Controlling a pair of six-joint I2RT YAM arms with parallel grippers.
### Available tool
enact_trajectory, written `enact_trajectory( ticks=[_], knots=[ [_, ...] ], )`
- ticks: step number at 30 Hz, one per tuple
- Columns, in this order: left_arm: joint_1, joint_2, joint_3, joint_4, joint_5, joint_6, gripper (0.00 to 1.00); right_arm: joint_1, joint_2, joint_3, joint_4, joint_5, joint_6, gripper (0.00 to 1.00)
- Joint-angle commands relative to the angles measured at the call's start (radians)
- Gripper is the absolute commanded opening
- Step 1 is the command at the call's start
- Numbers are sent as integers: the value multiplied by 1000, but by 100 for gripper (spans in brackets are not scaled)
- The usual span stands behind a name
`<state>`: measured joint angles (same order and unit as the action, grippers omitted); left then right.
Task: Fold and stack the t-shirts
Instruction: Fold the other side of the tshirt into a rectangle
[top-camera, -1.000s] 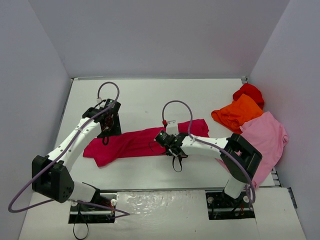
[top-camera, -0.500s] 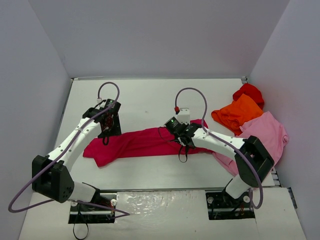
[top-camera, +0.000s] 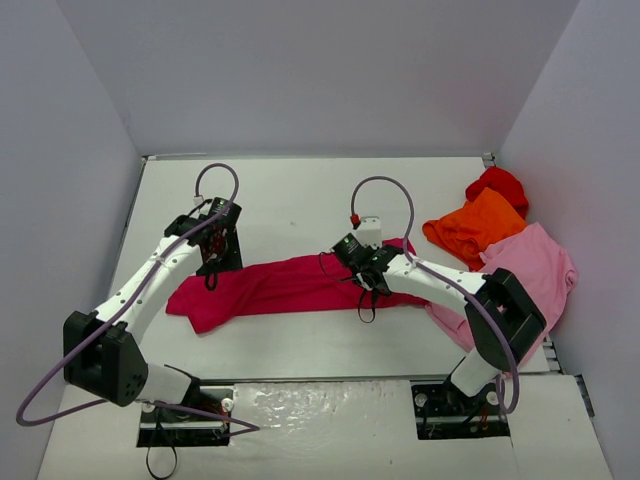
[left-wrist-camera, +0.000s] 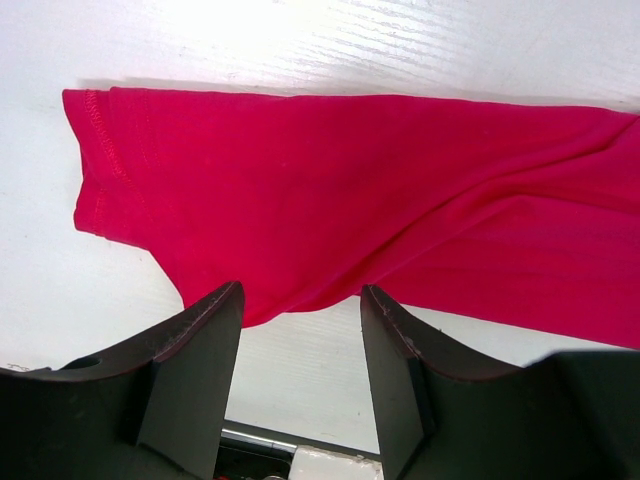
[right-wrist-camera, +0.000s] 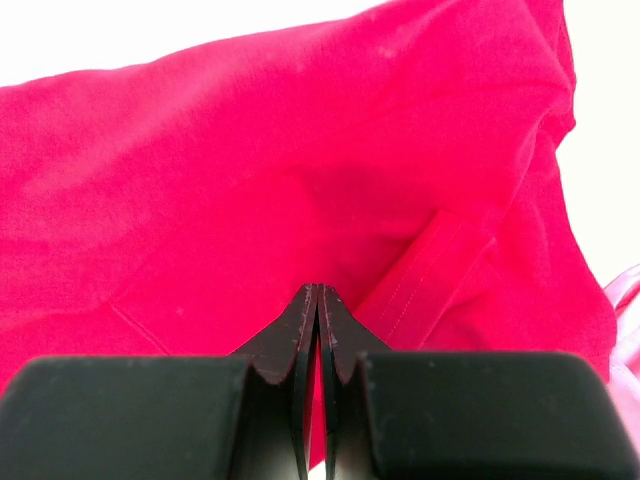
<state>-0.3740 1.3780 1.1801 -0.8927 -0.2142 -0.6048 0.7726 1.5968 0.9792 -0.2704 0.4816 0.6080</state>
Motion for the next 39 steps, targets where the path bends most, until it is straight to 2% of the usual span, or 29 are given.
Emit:
enact_trajectory(
  ticks=[1, 5, 10, 17, 20, 22, 25, 28, 34, 39],
  knots=[
    [-6, -1, 18, 24, 7, 0, 47, -27, 24, -32, 8, 52, -4, 0],
    [-6, 10, 24, 10, -4, 9, 47, -39, 9, -79, -46, 67, 49, 0],
    [-6, 14, 23, 14, -16, 17, 47, -38, -97, -130, -151, 94, 117, 0],
    [-8, 32, 26, 29, 5, 14, 47, -17, -242, -195, -306, 33, 231, 0],
    [-8, 32, 26, 34, 7, 14, 47, 35, -313, -194, -324, 5, 274, 0],
    [-10, 32, 25, 36, 7, 12, 47, 34, -318, -180, -322, 64, 277, 0],
    [-13, 32, 20, 41, 13, 6, 47, -6, -232, -114, -299, 167, 219, 0],
    [-19, 26, 21, 30, 11, 3, 47, -45, -110, -44, -237, 202, 144, 0],
    [-22, -11, 8, 12, -13, 2, 47, -106, 50, 3, -75, 169, 45, 0],
    [-22, -14, 9, 7, -9, 4, 47, -145, 122, -4, -44, 119, 12, 0]
  ],
)
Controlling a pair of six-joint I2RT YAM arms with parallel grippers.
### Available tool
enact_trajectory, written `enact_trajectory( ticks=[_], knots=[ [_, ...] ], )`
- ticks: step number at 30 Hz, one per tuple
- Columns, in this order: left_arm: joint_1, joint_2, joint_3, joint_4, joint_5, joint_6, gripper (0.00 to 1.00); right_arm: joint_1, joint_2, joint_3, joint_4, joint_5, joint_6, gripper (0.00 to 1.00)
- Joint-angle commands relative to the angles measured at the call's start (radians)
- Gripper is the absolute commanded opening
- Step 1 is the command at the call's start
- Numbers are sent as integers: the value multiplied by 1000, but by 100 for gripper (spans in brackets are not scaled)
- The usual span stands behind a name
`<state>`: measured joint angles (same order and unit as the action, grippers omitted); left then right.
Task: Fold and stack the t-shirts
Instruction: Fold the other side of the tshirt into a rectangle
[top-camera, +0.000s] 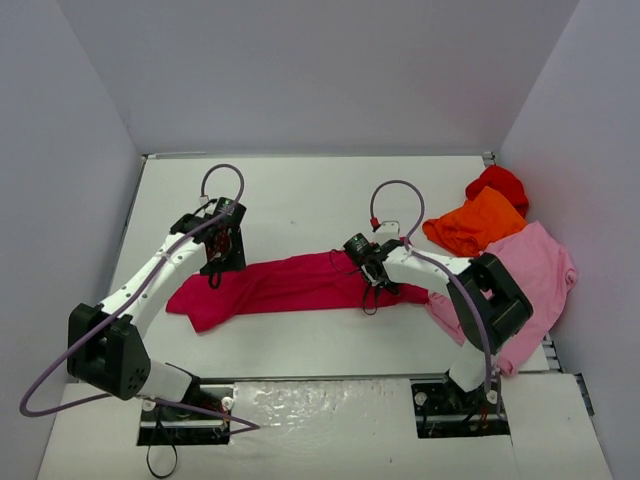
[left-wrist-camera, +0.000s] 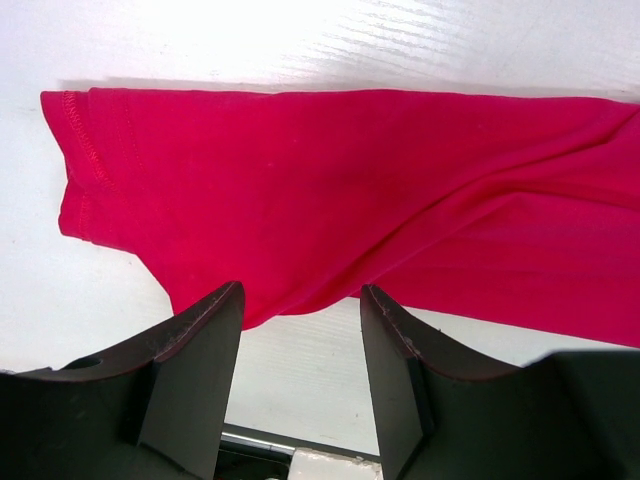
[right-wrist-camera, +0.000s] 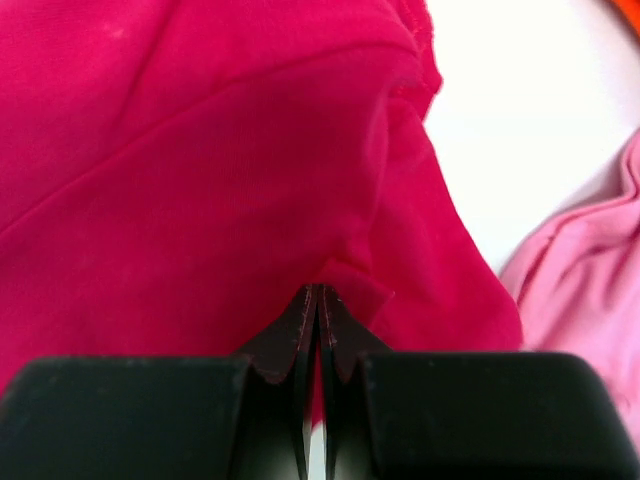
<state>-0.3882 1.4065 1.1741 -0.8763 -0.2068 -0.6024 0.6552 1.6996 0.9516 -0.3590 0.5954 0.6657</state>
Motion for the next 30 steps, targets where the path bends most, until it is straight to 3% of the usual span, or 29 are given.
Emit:
enact_trajectory(
  ticks=[1, 6, 11, 13, 14, 16, 19, 22, 26, 30],
  knots=[
    [-8, -41, 16, -12, -17, 1, 47, -28, 13, 12, 42, -7, -42, 0],
    [-8, -32, 12, -2, -8, 0, 47, -19, -119, -105, 4, -94, 37, 0],
    [-9, -41, -17, 32, 14, -20, 47, 12, -249, -75, 18, -125, 38, 0],
    [-11, -56, -41, 47, 4, -38, 47, 18, -270, -18, 130, -214, -25, 8],
    [-14, -77, -44, 44, -14, -55, 47, 18, -258, 22, 175, -259, -75, 16],
    [-34, -141, -52, 27, -97, -88, 47, 20, -205, 85, 280, -384, -118, 37],
    [-64, -299, -77, 16, -211, -127, 48, 36, -81, 161, 470, -576, -144, 55],
    [-74, -498, -128, 40, -258, -151, 48, 105, 121, 290, 573, -693, -211, 59],
    [-81, -703, -135, -17, -344, -185, 48, 198, 368, 561, 558, -780, -289, 58],
    [-81, -887, -94, -111, -421, -213, 48, 258, 495, 709, 554, -851, -273, 57]
  ],
)
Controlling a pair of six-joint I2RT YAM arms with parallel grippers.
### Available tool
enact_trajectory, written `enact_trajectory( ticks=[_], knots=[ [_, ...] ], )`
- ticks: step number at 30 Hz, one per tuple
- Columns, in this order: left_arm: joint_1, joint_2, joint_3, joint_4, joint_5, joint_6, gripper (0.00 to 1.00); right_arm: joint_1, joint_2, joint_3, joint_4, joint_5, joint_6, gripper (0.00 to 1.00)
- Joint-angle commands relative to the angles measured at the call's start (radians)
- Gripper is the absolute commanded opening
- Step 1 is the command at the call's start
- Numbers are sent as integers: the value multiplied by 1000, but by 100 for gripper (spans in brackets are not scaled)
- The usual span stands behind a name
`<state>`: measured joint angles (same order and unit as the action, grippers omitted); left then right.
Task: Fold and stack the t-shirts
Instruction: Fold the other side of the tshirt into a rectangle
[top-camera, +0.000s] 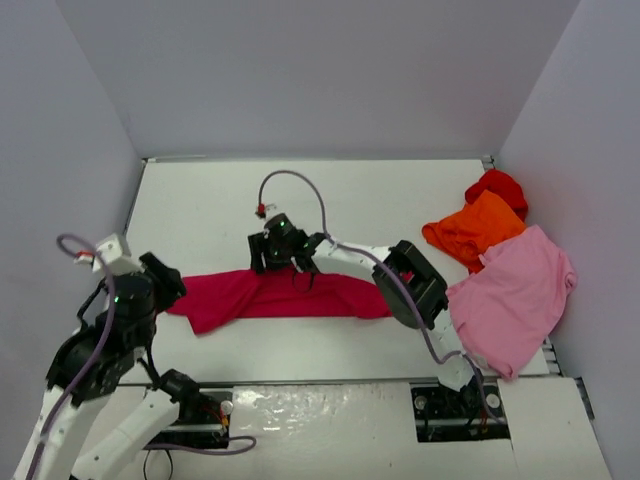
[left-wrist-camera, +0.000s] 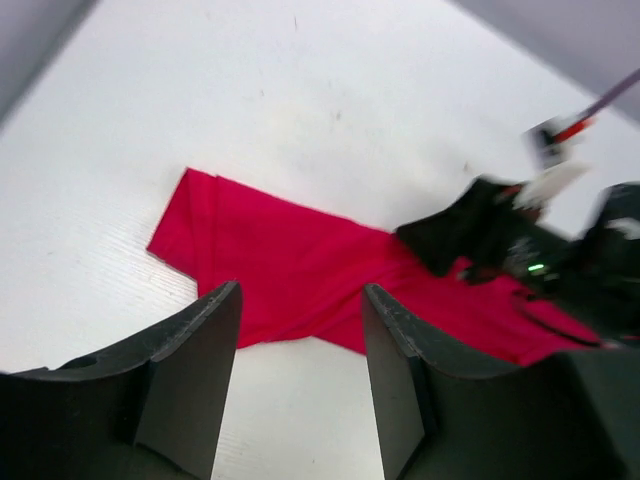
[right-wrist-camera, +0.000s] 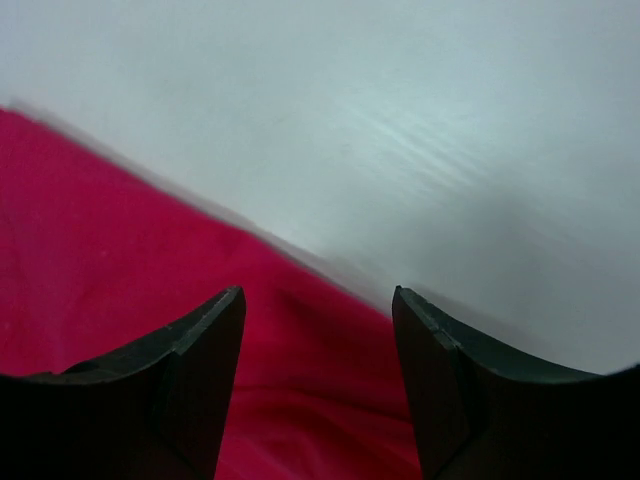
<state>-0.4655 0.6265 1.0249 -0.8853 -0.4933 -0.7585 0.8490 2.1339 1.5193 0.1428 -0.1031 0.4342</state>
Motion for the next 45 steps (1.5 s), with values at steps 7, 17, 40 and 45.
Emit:
enact_trajectory(
  ticks=[7, 17, 40, 45],
  knots=[
    [-1, -232, 88, -228, -162, -93, 48, 151, 105, 243, 37, -217, -64, 57],
    [-1, -306, 101, -294, -164, -105, 48, 209, 164, 335, 37, -317, -53, 57],
    [-1, -270, 107, -365, -148, -99, 48, 239, 323, 453, -146, -325, -35, 13],
    [-1, -298, 82, -359, -136, -94, 48, 267, 292, 447, -284, -109, -103, 0]
  ],
)
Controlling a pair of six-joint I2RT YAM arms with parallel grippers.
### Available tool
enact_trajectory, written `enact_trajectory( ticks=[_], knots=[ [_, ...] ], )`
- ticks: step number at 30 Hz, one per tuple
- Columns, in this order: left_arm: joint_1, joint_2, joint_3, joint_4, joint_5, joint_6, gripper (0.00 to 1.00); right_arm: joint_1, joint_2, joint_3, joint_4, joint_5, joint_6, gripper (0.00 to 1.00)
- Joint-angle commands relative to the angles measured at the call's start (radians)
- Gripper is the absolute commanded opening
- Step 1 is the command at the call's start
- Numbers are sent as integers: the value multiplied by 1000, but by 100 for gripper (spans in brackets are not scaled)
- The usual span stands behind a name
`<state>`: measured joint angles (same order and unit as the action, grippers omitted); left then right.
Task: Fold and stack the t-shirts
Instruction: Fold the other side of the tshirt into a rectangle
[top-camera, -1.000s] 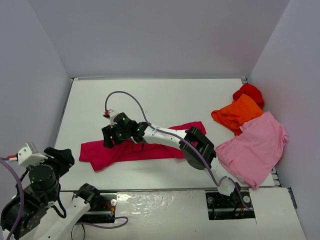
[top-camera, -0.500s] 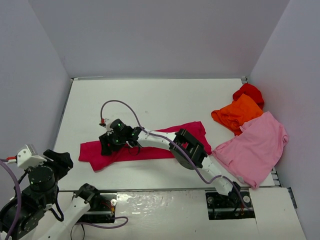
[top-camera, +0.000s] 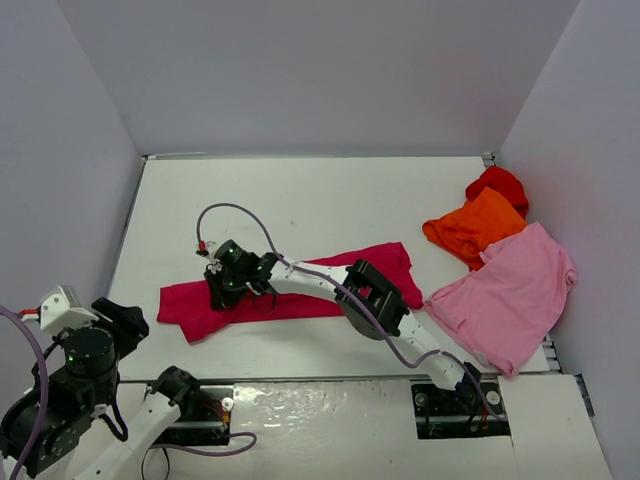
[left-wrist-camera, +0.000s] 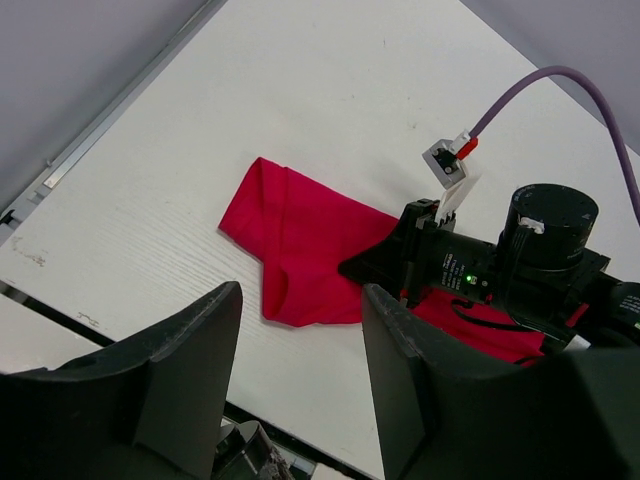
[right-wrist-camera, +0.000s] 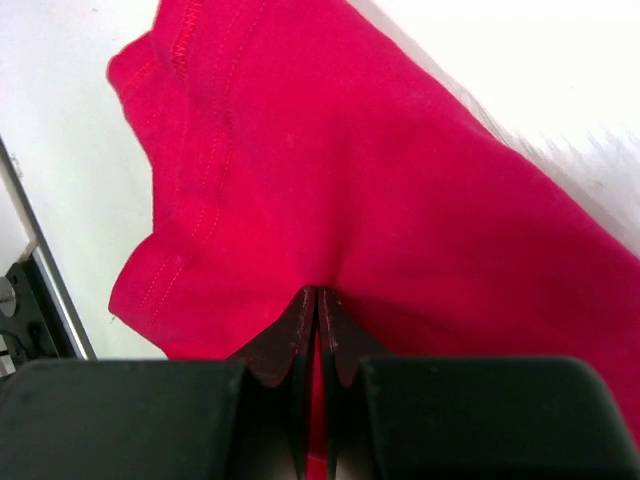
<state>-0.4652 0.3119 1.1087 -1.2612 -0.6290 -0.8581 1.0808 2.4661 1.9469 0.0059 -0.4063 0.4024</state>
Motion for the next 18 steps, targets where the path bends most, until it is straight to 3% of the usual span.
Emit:
enact_trajectory(
  ticks=[1, 5, 10, 18],
  knots=[
    [-1, 11, -5, 18, 1, 7, 48, 47, -56, 9, -166, 266, -89, 0],
    [-1, -5, -3, 14, 6, 10, 48, 69, -110, -38, -236, 463, -116, 0],
    [-2, -19, 5, 8, 8, 12, 48, 101, -202, -173, -280, 591, -135, 0],
    [-3, -28, -1, 5, 11, 4, 48, 106, -307, -448, -288, 698, -67, 0]
  ],
)
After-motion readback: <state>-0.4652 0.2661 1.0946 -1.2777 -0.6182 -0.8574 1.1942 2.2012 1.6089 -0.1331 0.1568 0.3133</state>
